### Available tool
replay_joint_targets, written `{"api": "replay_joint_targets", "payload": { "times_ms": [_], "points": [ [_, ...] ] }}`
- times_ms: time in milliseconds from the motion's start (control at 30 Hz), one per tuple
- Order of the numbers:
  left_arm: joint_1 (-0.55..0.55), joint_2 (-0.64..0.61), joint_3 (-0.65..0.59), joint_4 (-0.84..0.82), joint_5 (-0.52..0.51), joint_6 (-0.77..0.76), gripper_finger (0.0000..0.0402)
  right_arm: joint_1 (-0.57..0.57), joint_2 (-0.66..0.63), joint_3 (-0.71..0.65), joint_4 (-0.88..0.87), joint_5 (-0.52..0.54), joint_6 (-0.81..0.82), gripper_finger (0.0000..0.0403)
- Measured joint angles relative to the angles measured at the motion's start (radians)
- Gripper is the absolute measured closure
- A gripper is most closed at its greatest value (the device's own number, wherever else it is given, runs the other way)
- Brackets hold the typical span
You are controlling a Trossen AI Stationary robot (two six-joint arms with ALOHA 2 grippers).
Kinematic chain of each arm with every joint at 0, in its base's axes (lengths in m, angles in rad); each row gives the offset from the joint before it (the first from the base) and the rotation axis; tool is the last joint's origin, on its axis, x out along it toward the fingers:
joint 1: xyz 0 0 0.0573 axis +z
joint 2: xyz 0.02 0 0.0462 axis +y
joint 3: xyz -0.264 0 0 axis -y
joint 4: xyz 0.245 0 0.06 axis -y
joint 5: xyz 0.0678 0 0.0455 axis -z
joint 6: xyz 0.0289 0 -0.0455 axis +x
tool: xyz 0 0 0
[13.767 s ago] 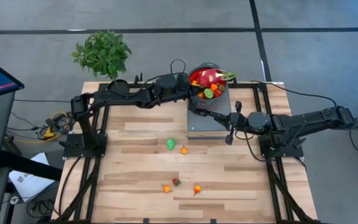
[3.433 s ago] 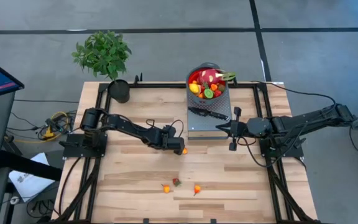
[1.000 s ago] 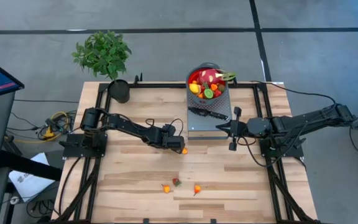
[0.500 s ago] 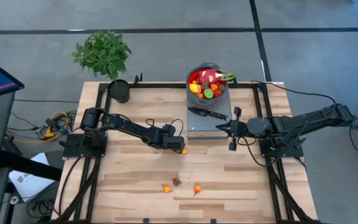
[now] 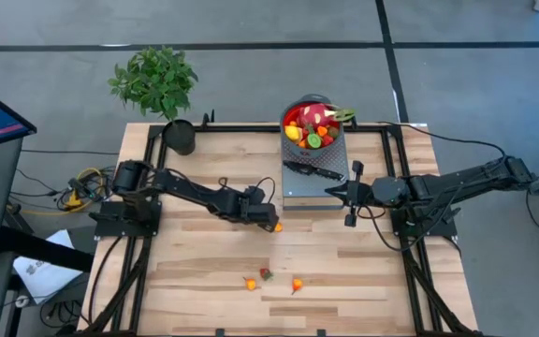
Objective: Pick & Place Fruit
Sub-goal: Put the green pear into the red colander on the shelf
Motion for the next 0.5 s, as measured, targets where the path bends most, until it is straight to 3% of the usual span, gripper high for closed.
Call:
{"api": "replay_joint_targets", "payload": {
  "times_ms": [500],
  "points": [
    [0.001, -0.259, 0.001, -0.001, -0.026, 0.118, 0.0182, 0.0, 0.0, 0.0, 0.0, 0.0, 0.0, 0.0403]
  ]
}}
